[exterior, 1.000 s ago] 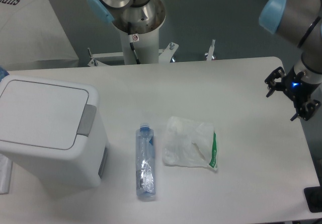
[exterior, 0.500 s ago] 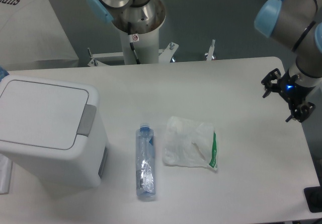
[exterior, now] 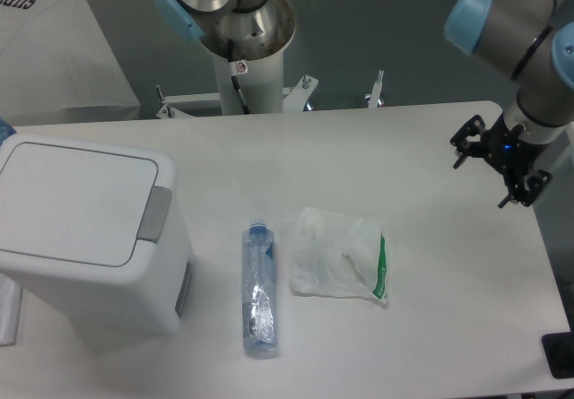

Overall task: Open the trash can
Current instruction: 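Move the gripper from its start pose toward the white tissue packet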

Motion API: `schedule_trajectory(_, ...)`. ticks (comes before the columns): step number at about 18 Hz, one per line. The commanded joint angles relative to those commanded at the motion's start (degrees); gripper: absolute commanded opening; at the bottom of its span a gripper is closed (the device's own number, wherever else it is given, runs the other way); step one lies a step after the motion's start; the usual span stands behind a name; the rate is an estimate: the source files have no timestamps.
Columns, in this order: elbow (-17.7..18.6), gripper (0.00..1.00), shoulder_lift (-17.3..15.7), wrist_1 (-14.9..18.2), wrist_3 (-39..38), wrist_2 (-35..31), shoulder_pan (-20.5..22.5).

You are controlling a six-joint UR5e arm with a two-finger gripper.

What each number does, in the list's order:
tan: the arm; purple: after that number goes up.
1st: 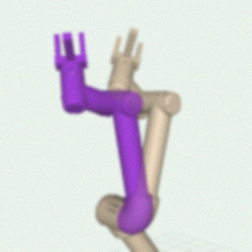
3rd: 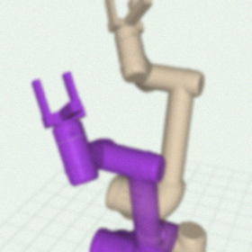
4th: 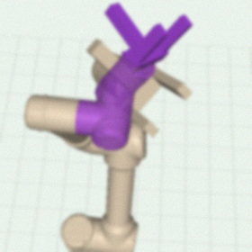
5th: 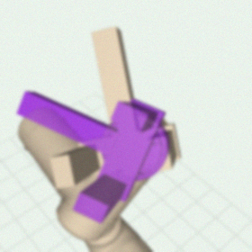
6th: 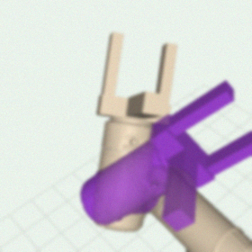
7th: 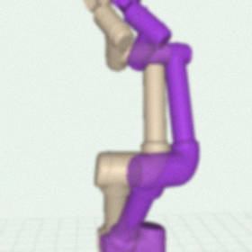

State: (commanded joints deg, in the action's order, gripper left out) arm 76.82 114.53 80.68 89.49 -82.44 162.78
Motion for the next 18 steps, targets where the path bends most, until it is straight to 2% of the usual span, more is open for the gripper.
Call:
schedule_trajectory(5, 0.09, 1.0, -0.53, 0.09, -16.43, 4.66, -3.78)
schedule_trajectory(8, 0.17, 1.0, -0.8, 0.35, -21.53, 5.44, -6.5)
schedule_trajectory(12, 0.26, 1.0, -1.76, -0.09, -29.71, 14.48, -8.53)
schedule_trajectory(18, -0.35, 1.0, -3.69, -0.09, -39.03, 22.05, -11.96)
